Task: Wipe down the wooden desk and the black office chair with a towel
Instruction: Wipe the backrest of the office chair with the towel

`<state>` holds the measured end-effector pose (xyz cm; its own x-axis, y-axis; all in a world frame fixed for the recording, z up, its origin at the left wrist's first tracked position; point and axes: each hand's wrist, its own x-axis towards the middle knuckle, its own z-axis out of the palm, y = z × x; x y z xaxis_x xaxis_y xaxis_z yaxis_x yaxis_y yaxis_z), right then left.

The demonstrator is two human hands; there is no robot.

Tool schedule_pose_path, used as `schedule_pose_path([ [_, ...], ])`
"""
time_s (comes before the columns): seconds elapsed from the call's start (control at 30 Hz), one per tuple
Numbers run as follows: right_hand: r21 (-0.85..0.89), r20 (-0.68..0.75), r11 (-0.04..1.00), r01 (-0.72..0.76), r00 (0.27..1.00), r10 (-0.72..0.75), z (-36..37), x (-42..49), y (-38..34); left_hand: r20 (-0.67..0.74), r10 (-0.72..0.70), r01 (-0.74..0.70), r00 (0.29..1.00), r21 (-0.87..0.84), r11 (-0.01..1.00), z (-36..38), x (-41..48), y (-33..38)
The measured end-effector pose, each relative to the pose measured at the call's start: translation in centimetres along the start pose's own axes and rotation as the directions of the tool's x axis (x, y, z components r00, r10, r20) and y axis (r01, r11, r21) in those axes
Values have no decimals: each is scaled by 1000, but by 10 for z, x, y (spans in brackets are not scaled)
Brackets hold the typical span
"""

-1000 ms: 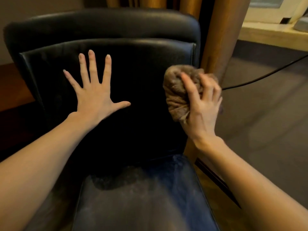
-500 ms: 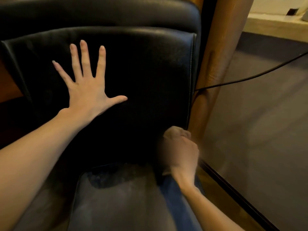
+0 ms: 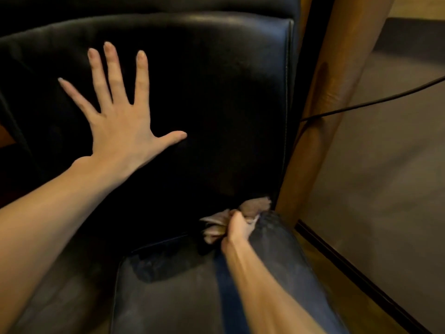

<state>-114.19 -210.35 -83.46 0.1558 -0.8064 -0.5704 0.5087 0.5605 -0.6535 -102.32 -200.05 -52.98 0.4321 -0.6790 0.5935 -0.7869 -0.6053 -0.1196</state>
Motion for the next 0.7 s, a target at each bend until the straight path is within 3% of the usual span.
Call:
schedule_pose_path([
  [0.13,-96,111,987,-131,984,141,14,-89,9,-10,-33,33,999,15,999,-2,-4,-13],
  [0.23,-123,-20,991,54,998,-57,6,-88,-29,-13,-35,35,999,36,999,-3,-5,-12],
  [0.33,-130,-215,959,252,937,-276,-7,-64,-90,-17,-21,21,1000,32,999,-4,-6,-8],
  [0.4,-185,-187,944,274,933,-308,-12,-40,-122,-25,-6,7,1000,19,1000,-2,-5,-7],
  [0.5,-129,-105,978,163,979,-177,-4,-3,-124,-40,-17,17,999,13,1000,1,-4,-10],
  [0.6,-67,-60,989,131,989,-135,-3,38,-64,-32,-31,32,999,35,999,7,-3,-13],
  [0.7,-6,-23,997,72,997,-72,16,4,-18,-21,-47,48,999,54,997,10,-1,-18],
])
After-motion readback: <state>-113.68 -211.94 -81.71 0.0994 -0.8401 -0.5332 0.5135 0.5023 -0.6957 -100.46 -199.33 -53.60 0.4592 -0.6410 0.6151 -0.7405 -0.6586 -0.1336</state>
